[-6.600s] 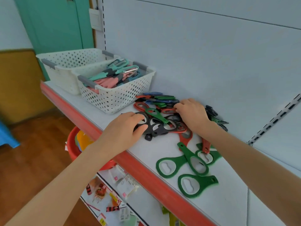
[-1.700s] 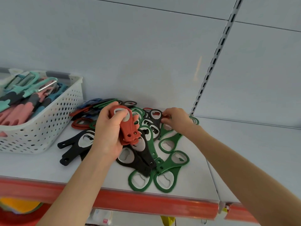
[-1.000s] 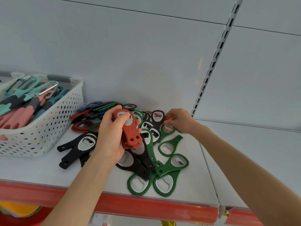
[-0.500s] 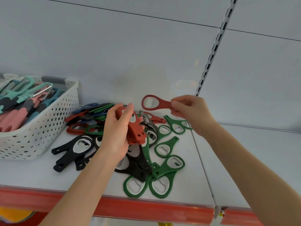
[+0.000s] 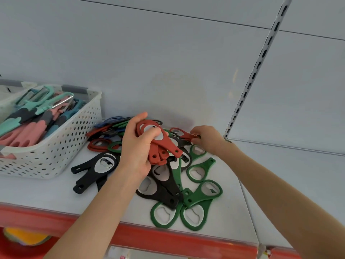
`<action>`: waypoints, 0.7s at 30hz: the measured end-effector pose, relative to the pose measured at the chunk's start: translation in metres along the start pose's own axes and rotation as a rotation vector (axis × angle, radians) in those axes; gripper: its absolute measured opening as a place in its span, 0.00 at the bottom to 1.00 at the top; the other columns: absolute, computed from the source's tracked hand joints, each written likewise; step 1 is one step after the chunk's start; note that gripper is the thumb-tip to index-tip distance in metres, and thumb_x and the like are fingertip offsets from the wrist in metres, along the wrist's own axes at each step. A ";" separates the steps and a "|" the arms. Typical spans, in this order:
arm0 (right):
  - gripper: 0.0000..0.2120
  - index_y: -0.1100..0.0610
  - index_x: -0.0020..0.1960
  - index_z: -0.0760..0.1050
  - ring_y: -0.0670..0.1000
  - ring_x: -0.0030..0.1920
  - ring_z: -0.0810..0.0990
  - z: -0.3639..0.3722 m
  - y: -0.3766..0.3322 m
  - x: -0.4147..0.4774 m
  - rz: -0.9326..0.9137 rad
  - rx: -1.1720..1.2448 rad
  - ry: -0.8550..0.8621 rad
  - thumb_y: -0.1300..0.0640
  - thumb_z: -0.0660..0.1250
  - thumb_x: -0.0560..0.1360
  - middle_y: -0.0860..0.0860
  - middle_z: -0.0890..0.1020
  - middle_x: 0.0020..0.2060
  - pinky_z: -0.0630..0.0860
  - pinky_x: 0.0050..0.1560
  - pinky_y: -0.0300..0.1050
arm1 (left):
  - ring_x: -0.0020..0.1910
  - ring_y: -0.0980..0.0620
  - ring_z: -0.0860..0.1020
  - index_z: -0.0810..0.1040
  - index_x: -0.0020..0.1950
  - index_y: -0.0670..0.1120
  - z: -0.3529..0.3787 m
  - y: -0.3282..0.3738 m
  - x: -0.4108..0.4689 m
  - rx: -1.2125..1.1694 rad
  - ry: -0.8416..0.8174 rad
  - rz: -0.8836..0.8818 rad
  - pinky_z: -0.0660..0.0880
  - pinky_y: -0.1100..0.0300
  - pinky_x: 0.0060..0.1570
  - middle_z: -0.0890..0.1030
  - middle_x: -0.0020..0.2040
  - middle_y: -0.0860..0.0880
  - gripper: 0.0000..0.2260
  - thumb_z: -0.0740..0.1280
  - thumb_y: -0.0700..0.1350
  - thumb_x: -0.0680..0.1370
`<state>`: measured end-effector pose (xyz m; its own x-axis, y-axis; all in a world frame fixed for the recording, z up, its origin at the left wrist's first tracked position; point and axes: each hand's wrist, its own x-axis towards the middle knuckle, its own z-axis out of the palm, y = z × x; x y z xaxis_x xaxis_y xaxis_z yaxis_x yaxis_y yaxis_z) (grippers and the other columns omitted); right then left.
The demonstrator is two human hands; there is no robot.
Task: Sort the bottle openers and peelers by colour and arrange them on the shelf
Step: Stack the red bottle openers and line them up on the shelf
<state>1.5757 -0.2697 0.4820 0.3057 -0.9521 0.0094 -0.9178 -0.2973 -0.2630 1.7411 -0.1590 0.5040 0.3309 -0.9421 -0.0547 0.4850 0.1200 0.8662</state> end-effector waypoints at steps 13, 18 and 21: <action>0.06 0.59 0.48 0.82 0.42 0.38 0.79 -0.037 -0.001 -0.035 0.069 0.487 0.374 0.60 0.69 0.72 0.50 0.83 0.40 0.74 0.41 0.32 | 0.35 0.49 0.81 0.74 0.49 0.49 -0.004 -0.004 0.005 0.013 -0.002 -0.025 0.79 0.57 0.31 0.78 0.44 0.46 0.06 0.69 0.44 0.74; 0.04 0.54 0.44 0.82 0.36 0.35 0.79 -0.035 -0.052 -0.078 -0.153 0.758 0.284 0.61 0.71 0.70 0.41 0.82 0.35 0.74 0.40 0.27 | 0.38 0.51 0.80 0.73 0.52 0.49 0.002 -0.004 0.003 0.005 -0.005 -0.053 0.78 0.55 0.31 0.79 0.46 0.47 0.15 0.70 0.52 0.69; 0.03 0.55 0.44 0.82 0.40 0.39 0.81 -0.026 -0.064 -0.083 -0.221 0.735 0.160 0.59 0.70 0.72 0.43 0.83 0.38 0.77 0.44 0.32 | 0.35 0.51 0.78 0.72 0.54 0.49 0.001 -0.003 0.001 -0.006 0.023 -0.049 0.76 0.58 0.26 0.77 0.43 0.47 0.10 0.67 0.42 0.75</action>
<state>1.6023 -0.1736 0.5228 0.3705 -0.8917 0.2601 -0.4195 -0.4105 -0.8096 1.7391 -0.1603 0.5019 0.3248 -0.9395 -0.1088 0.5061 0.0755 0.8592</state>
